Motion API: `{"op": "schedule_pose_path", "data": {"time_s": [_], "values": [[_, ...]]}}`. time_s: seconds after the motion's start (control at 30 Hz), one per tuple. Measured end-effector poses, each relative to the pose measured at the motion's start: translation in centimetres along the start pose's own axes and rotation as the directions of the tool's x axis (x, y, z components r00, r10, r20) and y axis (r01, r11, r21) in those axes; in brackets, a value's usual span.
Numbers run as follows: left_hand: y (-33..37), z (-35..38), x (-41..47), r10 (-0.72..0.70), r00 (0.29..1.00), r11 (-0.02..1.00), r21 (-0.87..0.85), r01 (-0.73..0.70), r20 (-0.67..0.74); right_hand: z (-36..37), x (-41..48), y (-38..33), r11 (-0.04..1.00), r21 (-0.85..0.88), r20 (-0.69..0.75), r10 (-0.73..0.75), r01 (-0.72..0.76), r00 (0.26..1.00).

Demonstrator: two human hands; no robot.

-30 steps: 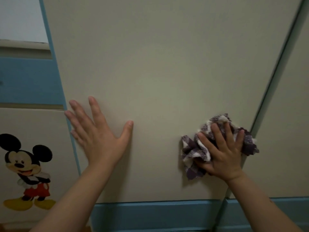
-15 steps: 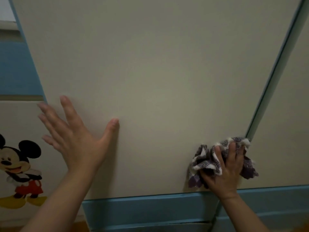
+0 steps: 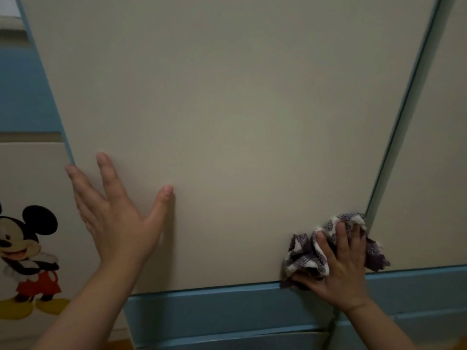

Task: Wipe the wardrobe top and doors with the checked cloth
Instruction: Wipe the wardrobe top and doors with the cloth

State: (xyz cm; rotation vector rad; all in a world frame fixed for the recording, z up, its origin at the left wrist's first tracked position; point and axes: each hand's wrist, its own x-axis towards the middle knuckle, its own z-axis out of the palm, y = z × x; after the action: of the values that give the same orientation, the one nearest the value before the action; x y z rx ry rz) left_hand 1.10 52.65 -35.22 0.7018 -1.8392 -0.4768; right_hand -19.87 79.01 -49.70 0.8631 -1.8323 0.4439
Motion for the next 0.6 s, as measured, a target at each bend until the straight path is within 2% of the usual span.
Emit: {"op": "schedule_pose_path", "data": {"time_s": [0.23, 0.47, 0.6], "values": [[0.3, -0.7, -0.1, -0.016, 1.000, 0.999, 0.028, 0.015, 0.018, 0.3, 1.2, -2.4, 0.999, -0.008, -0.001, 0.047, -0.047, 0.999], [-0.3, -1.7, -0.3, -0.006, 0.999, 0.995, -0.103, 0.011, 0.045, 1.2, 4.2, -8.2, 0.989, -0.043, -0.057, -0.147, 0.145, 0.988], [-1.5, -2.6, -0.3, 0.035, 0.995, 0.983, -0.181, -0.017, 0.095, 1.7, 5.6, -11.2, 0.945, -0.056, -0.051, -0.325, 0.322, 0.944]]}}
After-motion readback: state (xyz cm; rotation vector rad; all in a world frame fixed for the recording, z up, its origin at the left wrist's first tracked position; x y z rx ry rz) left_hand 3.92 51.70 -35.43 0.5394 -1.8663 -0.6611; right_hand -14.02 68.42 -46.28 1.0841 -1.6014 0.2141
